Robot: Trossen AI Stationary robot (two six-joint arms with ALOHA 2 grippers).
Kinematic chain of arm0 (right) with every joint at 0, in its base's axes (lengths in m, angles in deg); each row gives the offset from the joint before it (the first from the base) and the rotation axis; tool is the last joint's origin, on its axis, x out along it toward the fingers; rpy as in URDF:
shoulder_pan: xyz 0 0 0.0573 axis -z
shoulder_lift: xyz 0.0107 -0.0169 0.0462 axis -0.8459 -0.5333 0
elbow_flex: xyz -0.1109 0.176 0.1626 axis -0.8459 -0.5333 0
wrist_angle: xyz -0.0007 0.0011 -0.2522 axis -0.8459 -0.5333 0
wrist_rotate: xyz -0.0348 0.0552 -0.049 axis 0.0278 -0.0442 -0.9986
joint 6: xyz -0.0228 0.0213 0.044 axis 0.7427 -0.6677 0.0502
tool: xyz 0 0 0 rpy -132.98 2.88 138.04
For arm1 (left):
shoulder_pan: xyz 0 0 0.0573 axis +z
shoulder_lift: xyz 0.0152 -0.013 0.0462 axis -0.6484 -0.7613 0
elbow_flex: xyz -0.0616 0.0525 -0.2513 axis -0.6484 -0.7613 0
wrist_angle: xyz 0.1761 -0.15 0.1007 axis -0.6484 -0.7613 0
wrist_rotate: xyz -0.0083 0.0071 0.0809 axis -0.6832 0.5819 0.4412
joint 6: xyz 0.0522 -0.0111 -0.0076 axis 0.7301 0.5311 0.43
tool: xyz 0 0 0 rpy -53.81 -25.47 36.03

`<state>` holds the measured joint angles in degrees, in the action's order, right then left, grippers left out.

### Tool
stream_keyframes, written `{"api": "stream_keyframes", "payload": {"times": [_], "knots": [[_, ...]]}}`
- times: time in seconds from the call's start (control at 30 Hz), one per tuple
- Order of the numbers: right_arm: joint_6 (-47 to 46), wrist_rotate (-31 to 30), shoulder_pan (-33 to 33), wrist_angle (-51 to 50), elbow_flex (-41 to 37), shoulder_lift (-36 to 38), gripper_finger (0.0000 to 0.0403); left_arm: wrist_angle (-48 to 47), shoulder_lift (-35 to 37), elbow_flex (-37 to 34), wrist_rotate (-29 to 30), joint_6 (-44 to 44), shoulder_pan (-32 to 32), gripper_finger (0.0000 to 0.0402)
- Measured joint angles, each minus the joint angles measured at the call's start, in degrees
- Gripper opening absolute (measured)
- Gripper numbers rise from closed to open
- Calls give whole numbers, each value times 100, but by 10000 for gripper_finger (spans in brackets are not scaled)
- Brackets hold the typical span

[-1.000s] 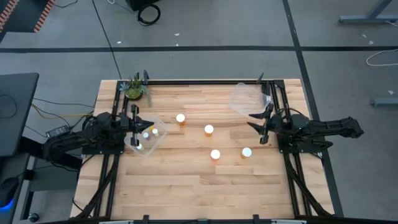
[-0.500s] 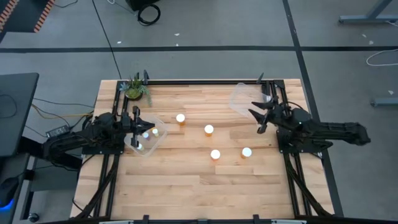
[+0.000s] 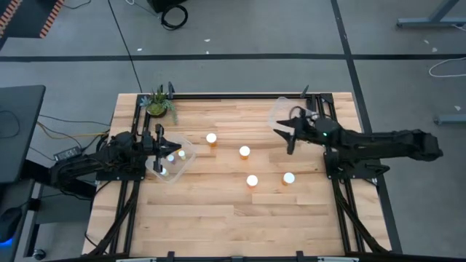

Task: Pick and place medicine bottles into bin by pill shape (circle, oval)
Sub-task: Put the large orange pill bottle into the right transparent bin

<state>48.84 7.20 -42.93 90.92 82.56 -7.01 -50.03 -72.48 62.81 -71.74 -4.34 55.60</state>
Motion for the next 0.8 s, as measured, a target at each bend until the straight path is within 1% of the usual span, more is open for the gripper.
{"api": "stream_keyframes", "payload": {"times": [0.1, 0.23, 0.4, 0.53, 0.63, 0.8], "knots": [[-20, 235, 14, -80, 433, -714, 177, 0, 0, 0, 0, 0, 0, 28], [-123, 381, 1, -174, 906, -1565, 177, 2, 0, 0, 2, 1, 0, 23], [-117, 588, 3, -316, 1423, -2453, 180, 2, 0, -2, 2, -2, 0, 30], [97, 919, -42, -914, 1942, -2972, 189, 2, 0, -2, 2, -2, 0, 36], [345, 927, -204, -1224, 2267, -3250, 202, 1, 0, -2, 2, -1, 0, 34], [575, 924, -562, -1359, 2601, -3568, 233, 2, 0, -2, 2, -2, 0, 26]]}}
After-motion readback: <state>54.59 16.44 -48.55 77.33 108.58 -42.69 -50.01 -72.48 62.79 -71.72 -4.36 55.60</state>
